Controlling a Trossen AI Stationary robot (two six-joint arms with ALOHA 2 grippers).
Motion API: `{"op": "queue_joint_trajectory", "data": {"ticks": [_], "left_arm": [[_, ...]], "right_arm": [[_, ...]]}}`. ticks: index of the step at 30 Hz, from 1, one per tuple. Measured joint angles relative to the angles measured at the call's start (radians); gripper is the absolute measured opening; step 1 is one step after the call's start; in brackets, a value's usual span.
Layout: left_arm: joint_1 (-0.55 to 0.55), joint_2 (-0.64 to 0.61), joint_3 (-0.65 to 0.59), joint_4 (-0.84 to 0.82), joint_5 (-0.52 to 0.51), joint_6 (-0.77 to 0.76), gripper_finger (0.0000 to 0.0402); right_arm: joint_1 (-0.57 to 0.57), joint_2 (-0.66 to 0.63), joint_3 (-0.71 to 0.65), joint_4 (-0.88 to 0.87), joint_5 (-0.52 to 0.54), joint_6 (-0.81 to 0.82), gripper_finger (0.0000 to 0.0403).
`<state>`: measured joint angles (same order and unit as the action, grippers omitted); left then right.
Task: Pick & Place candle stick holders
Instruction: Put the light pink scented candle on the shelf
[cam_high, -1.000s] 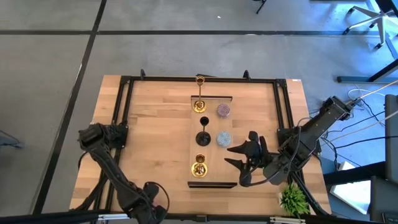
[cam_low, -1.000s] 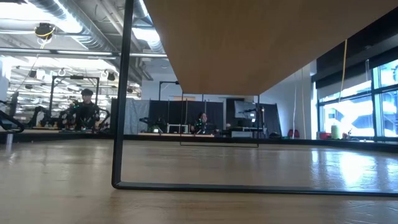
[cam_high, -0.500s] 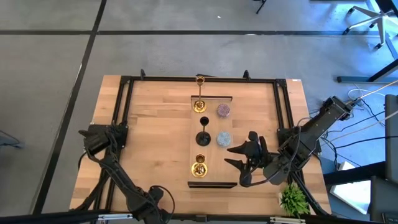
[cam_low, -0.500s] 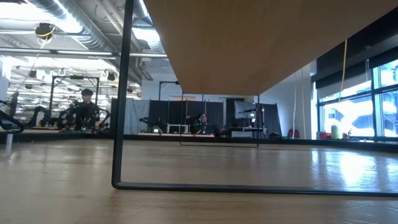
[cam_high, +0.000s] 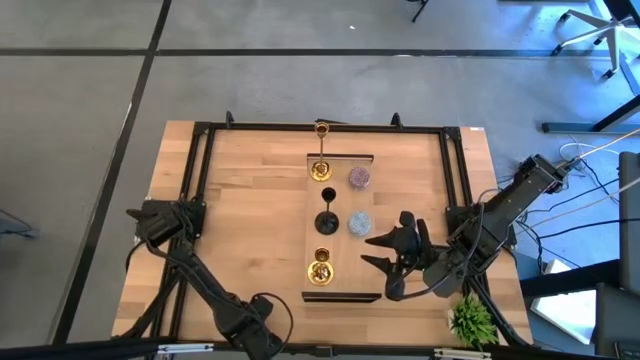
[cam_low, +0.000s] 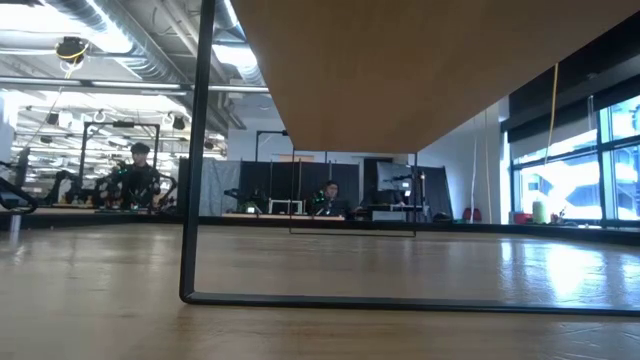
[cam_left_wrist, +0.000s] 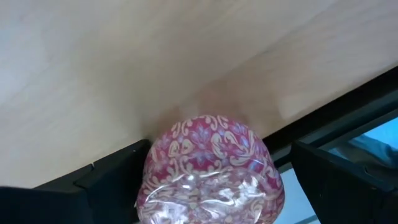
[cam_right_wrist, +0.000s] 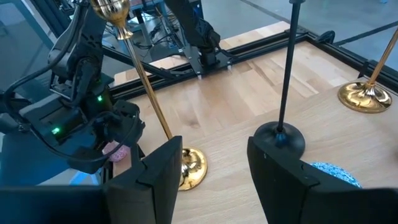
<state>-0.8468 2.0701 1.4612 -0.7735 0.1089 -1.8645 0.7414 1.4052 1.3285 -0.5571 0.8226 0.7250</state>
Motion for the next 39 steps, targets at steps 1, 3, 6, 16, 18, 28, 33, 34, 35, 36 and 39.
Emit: {"op": "queue_joint_trajectory", "data": {"ticks": [1,3,6,16,18,28,33,34,35,36,39], "left_arm": [[-0.002,0.000,0.000,0.002,0.001,-0.005,0.0384],[-0.010,0.000,0.000,0.001,0.021,-0.014,0.0384],[-0.025,0.000,0.000,0.000,0.047,-0.019,0.0384],[-0.041,0.000,0.000,-0.008,-0.007,-0.059,0.0384],[-0.038,0.000,0.000,-0.008,-0.014,-0.059,0.0384],[-0.034,0.000,0.000,-0.009,-0.013,-0.041,0.0354],[-0.030,0.000,0.000,-0.009,-0.012,-0.029,0.0300],[-0.028,-0.001,0.000,-0.009,-0.013,-0.025,0.0291],[-0.025,-0.001,0.000,-0.010,-0.012,-0.021,0.0290],[-0.022,-0.001,0.000,-0.013,-0.013,-0.020,0.0290],[-0.014,-0.001,0.000,-0.016,-0.017,-0.003,0.0290]], "right_arm": [[0.001,0.000,0.000,0.000,0.000,0.001,0.0186],[0.001,0.000,0.000,-0.003,-0.006,0.001,0.0186],[0.002,0.000,0.000,-0.004,-0.014,0.001,0.0186],[-0.001,0.000,0.000,-0.007,-0.014,0.001,0.0186],[-0.001,0.000,0.000,-0.006,-0.011,0.001,0.0186],[-0.001,0.000,0.000,-0.003,-0.007,0.001,0.0186],[-0.001,0.000,0.000,-0.002,-0.007,0.001,0.0186],[-0.001,0.000,0.000,-0.002,-0.007,0.001,0.0186],[-0.001,0.000,0.000,-0.002,-0.007,0.001,0.0186],[-0.001,0.000,0.000,-0.002,-0.007,0.001,0.0186],[-0.001,0.000,0.000,0.000,-0.007,0.001,0.0186]]}}
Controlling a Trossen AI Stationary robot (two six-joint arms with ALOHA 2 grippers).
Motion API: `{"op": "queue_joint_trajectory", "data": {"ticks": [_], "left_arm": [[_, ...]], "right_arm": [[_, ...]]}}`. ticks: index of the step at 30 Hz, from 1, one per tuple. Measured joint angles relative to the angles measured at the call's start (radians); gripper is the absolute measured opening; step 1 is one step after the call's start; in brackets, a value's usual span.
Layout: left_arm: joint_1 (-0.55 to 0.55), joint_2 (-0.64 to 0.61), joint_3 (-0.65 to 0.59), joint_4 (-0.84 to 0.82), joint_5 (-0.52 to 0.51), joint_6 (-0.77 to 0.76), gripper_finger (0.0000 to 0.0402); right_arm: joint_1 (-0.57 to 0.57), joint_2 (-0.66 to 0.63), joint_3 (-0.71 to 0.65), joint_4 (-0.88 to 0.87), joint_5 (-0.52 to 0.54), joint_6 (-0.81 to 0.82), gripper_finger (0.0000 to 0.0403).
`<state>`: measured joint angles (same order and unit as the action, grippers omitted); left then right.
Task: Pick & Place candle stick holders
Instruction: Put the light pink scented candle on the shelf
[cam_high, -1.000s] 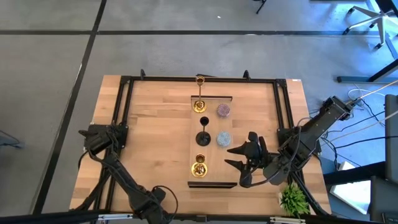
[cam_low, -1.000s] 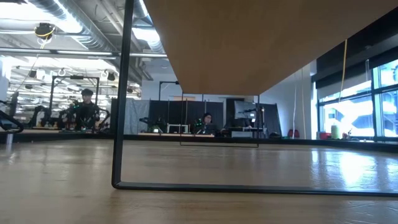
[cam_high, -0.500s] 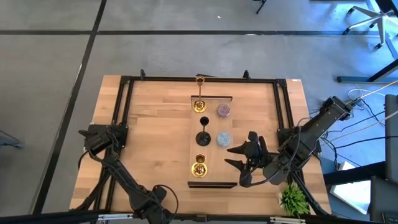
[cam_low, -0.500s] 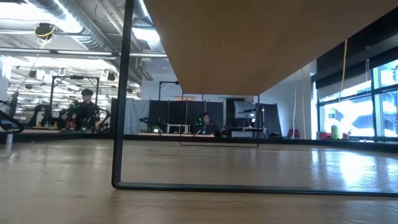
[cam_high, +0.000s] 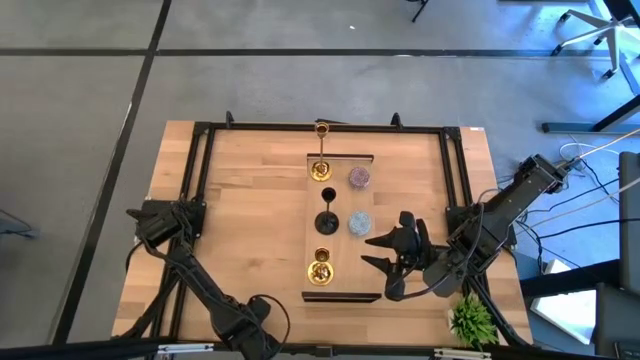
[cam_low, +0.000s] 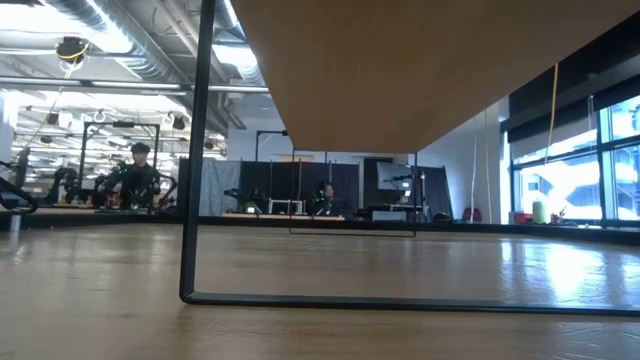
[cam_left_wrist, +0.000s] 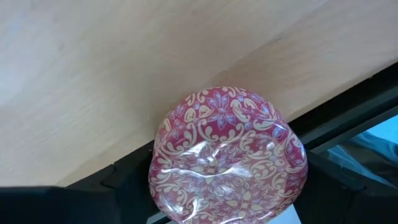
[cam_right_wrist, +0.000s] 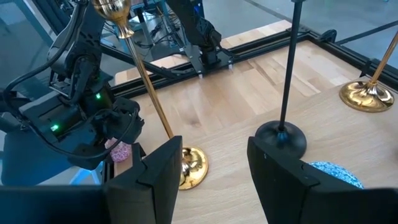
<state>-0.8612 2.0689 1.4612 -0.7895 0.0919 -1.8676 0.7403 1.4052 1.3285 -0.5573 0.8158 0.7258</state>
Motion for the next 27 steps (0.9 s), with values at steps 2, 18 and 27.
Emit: {"op": "queue_joint_trajectory", "data": {"ticks": [2,18,27], "left_arm": [[0.005,-0.003,0.000,-0.002,-0.004,0.021,0.0290],[-0.040,-0.108,0.251,-0.439,-0.307,0.254,0.0290],[-0.025,-0.108,0.473,-0.600,-0.558,0.470,0.0290]], "right_arm": [[0.000,0.000,0.000,0.001,-0.001,0.006,0.0186],[-0.022,-0.041,0.001,0.112,-0.338,0.383,0.0186],[-0.007,-0.029,0.001,0.365,-0.475,0.446,0.0186]]}}
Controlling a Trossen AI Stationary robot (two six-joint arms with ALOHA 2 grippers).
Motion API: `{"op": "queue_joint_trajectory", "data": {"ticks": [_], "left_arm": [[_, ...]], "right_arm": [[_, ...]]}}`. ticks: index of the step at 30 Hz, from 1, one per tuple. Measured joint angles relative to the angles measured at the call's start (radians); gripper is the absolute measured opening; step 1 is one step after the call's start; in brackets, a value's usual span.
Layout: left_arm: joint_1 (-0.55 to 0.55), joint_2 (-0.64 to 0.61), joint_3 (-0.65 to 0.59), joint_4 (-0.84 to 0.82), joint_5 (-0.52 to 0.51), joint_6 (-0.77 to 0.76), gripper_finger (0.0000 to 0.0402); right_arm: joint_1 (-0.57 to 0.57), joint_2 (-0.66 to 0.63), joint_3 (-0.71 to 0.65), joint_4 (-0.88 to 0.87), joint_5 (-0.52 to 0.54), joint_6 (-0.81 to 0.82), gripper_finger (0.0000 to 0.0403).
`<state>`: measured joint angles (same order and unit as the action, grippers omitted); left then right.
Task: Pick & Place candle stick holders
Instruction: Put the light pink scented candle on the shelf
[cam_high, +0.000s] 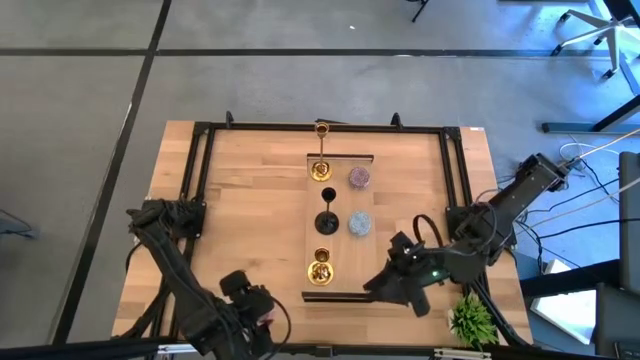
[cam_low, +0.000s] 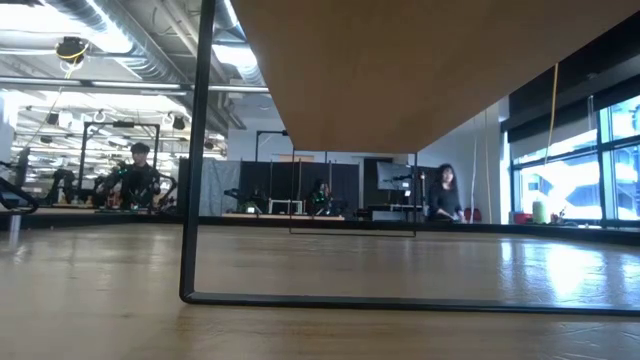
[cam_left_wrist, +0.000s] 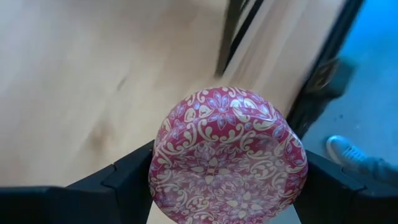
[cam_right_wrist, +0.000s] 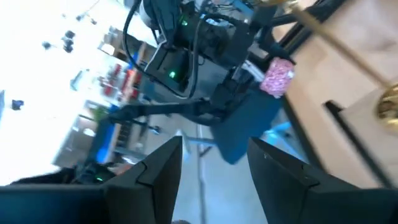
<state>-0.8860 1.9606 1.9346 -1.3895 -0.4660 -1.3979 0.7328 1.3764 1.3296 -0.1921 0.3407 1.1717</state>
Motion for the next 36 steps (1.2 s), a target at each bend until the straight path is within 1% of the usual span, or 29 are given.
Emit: {"op": "queue_joint_trajectory", "data": {"ticks": [4,7,10,13,16,19,22,26,29,36], "left_arm": [[0.005,0.000,0.063,0.012,-0.090,0.096,0.0290],[0.004,0.000,0.094,0.021,-0.131,0.147,0.0290],[0.003,0.000,0.110,0.074,-0.139,0.214,0.0290],[0.009,0.000,0.115,0.171,-0.133,0.293,0.0290],[0.022,0.000,0.115,0.250,-0.106,0.363,0.0290],[0.034,0.000,0.115,0.303,-0.079,0.422,0.0290],[0.047,0.000,0.115,0.339,-0.056,0.478,0.0290],[0.072,0.000,0.115,0.414,-0.027,0.549,0.0290],[0.088,0.000,0.115,0.482,-0.035,0.592,0.0290],[0.117,0.000,0.115,0.504,-0.005,0.601,0.0290]], "right_arm": [[0.042,0.032,0.000,0.050,0.037,0.086,0.0186],[0.068,0.082,0.000,0.065,0.035,0.171,0.0186],[0.089,0.149,0.015,0.087,0.027,0.239,0.0186],[0.095,0.225,0.062,0.096,0.003,0.287,0.0192],[0.091,0.300,0.129,0.095,-0.020,0.313,0.0219],[0.073,0.361,0.202,0.091,-0.043,0.314,0.0257],[0.050,0.396,0.255,0.050,-0.074,0.324,0.0296],[0.022,0.414,0.290,-0.008,-0.081,0.367,0.0338],[0.007,0.417,0.290,-0.021,-0.081,0.390,0.0353],[-0.003,0.417,0.290,-0.062,-0.051,0.414,0.0357]]}}
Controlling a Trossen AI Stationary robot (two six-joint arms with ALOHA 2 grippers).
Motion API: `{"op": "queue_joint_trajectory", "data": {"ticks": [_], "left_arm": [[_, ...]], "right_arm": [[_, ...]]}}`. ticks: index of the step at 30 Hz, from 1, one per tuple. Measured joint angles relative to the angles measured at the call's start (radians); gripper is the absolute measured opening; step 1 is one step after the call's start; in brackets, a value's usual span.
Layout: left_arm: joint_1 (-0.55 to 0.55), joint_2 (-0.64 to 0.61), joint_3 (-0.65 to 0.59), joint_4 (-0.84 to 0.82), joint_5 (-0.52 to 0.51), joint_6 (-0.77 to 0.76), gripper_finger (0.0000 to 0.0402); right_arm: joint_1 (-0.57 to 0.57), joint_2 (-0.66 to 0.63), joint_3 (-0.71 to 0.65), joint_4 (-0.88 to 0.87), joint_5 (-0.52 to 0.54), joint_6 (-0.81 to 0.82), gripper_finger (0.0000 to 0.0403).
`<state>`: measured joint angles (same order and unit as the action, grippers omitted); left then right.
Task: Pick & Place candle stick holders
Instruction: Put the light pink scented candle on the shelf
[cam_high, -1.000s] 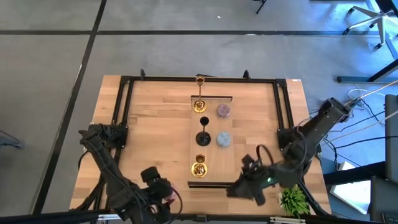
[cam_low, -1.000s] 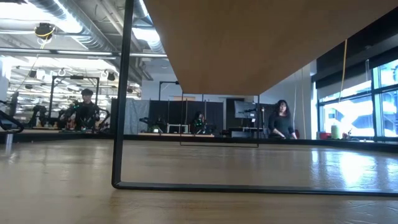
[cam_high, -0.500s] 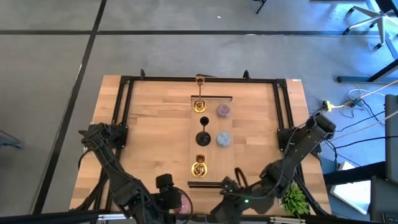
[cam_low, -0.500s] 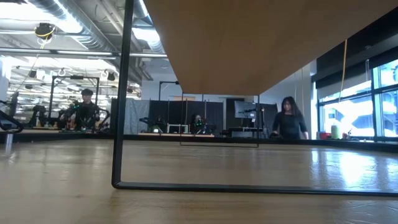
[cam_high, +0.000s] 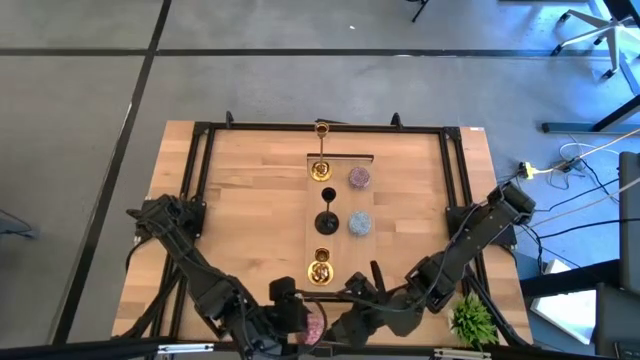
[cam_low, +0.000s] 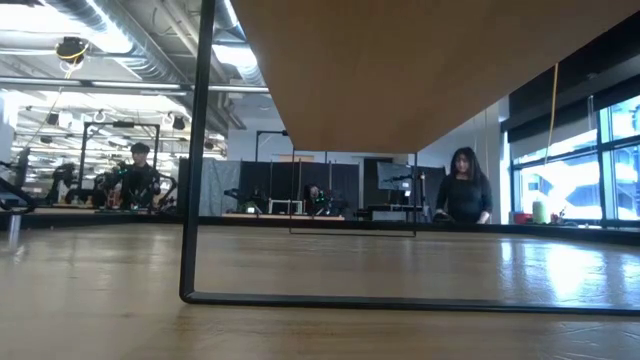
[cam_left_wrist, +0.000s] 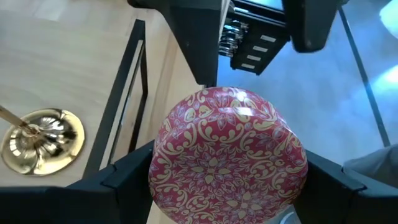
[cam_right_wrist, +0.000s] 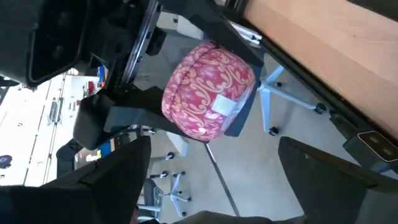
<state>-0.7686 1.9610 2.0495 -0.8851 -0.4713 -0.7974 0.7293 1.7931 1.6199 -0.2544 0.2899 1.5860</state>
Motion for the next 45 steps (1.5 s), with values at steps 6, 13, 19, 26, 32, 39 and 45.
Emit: {"op": "queue_joint_trajectory", "data": {"ticks": [6,13,19,26,32,39,45], "left_arm": [[0.021,0.003,0.000,-0.001,0.060,-0.006,0.0290],[0.065,0.016,-0.001,-0.002,0.087,-0.003,0.0290],[0.080,0.018,-0.001,-0.001,0.099,-0.002,0.0290],[0.084,0.018,-0.001,0.004,0.103,-0.002,0.0290],[0.096,0.018,-0.001,0.044,0.100,0.014,0.0290],[0.106,0.018,-0.001,0.056,0.101,0.025,0.0290],[0.105,0.018,-0.001,0.054,0.103,0.026,0.0290]], "right_arm": [[-0.004,0.000,0.000,-0.015,0.037,0.021,0.0357],[-0.009,0.000,0.000,-0.050,0.039,0.049,0.0357],[-0.009,0.000,0.000,-0.082,0.046,0.078,0.0357],[-0.011,0.004,0.000,-0.085,0.068,0.104,0.0357],[-0.020,0.021,0.001,-0.066,0.077,0.121,0.0357],[-0.036,0.043,0.000,-0.013,0.076,0.090,0.0357],[-0.038,0.045,0.001,-0.011,0.065,0.082,0.0354]]}}
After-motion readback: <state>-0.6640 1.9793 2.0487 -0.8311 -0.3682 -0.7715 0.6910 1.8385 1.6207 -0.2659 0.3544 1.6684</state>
